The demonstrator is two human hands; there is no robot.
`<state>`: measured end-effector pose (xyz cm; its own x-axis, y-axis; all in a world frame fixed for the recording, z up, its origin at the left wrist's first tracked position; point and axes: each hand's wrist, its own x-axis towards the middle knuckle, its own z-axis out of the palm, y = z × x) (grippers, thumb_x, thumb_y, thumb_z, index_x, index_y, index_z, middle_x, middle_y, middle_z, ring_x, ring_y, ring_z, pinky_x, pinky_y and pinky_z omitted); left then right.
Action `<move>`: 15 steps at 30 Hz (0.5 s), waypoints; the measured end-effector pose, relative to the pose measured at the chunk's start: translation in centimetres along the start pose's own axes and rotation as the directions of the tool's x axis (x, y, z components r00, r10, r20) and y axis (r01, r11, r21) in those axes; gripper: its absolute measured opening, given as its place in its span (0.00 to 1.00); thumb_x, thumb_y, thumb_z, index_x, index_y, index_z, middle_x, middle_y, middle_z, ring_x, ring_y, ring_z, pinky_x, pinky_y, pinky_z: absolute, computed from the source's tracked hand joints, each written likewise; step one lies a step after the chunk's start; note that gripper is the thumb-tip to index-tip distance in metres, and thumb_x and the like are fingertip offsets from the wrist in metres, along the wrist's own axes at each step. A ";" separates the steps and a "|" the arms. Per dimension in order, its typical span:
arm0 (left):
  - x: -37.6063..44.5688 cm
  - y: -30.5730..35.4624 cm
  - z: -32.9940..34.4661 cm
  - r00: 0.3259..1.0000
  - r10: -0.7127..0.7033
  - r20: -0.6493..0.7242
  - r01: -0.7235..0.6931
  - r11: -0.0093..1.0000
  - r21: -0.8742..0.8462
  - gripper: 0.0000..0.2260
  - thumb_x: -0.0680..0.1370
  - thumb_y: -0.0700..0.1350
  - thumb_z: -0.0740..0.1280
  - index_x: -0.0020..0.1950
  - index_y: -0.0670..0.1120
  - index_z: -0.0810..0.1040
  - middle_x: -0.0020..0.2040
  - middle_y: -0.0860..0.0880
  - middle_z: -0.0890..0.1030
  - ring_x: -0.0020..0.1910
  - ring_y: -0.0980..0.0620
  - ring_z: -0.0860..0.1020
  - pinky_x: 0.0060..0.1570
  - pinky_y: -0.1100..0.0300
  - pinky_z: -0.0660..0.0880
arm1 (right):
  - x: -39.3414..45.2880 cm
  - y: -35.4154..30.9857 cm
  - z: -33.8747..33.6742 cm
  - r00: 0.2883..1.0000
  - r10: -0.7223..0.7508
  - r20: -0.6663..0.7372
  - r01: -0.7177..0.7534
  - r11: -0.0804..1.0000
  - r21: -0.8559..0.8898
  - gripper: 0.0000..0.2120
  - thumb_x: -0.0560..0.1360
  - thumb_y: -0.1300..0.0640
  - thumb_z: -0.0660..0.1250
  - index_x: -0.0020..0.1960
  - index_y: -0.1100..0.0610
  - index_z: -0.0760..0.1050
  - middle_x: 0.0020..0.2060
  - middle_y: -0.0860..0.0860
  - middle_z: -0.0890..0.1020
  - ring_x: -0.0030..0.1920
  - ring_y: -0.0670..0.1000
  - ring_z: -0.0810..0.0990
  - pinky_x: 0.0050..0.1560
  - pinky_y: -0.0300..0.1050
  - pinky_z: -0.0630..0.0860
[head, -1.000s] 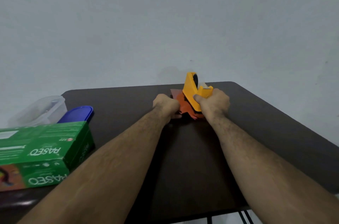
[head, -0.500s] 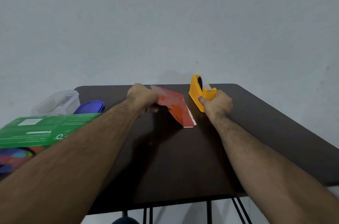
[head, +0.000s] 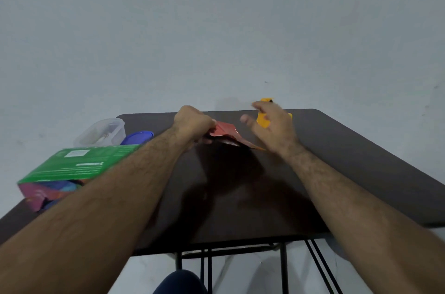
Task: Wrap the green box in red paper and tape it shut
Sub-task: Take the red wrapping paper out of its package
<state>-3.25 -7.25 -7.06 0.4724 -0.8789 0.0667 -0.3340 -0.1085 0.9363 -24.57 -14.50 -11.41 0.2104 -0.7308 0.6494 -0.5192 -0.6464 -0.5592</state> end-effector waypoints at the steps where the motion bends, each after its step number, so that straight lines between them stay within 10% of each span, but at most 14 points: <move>1: -0.2 0.3 -0.4 1.000 0.000 -0.002 0.000 1.000 -0.004 0.05 0.76 0.35 0.76 0.43 0.36 0.83 0.39 0.40 0.86 0.27 0.48 0.84 0.36 0.50 0.86 | -0.6 -0.8 -0.2 0.990 -0.065 0.128 0.062 0.998 0.024 0.38 0.71 0.27 0.71 0.70 0.52 0.79 0.64 0.46 0.82 0.63 0.46 0.80 0.62 0.43 0.78; 4: -0.7 1.3 -1.8 1.000 0.023 -0.010 -0.023 1.000 -0.004 0.06 0.78 0.39 0.76 0.45 0.36 0.83 0.37 0.40 0.86 0.26 0.47 0.83 0.28 0.57 0.80 | -1.4 -2.0 -0.3 0.934 -0.228 0.275 0.261 0.961 -0.089 0.20 0.75 0.41 0.74 0.62 0.50 0.85 0.53 0.44 0.86 0.53 0.46 0.82 0.53 0.45 0.80; 8: -1.2 1.7 -3.4 0.999 0.008 0.035 -0.011 0.996 0.085 0.15 0.80 0.50 0.76 0.50 0.36 0.85 0.34 0.42 0.86 0.26 0.49 0.82 0.26 0.59 0.78 | -1.3 -3.4 -0.6 0.972 -0.115 0.206 0.144 0.981 -0.132 0.06 0.79 0.54 0.73 0.54 0.48 0.87 0.43 0.43 0.87 0.45 0.46 0.83 0.48 0.46 0.80; 13: -3.5 2.3 -4.3 0.936 0.345 0.067 -0.340 0.844 0.415 0.43 0.69 0.70 0.77 0.76 0.46 0.74 0.68 0.47 0.80 0.64 0.45 0.81 0.64 0.50 0.79 | -1.1 -5.5 -2.1 0.984 -0.068 0.163 0.093 0.984 -0.151 0.05 0.76 0.56 0.77 0.50 0.48 0.88 0.42 0.42 0.87 0.46 0.45 0.83 0.50 0.41 0.77; 15: -4.6 3.0 -4.1 0.884 0.405 0.235 -0.468 0.763 0.445 0.35 0.68 0.63 0.82 0.72 0.52 0.78 0.61 0.53 0.82 0.59 0.50 0.81 0.61 0.53 0.80 | -0.7 -6.3 -2.2 0.984 -0.077 0.163 0.101 0.984 -0.144 0.06 0.75 0.58 0.77 0.51 0.49 0.88 0.42 0.42 0.86 0.47 0.44 0.82 0.52 0.41 0.77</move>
<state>-3.09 -1.63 -3.18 0.0909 -0.9296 0.3572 -0.8392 0.1216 0.5300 -23.28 -9.36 -7.19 0.3819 -0.7048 0.5979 -0.6088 -0.6785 -0.4110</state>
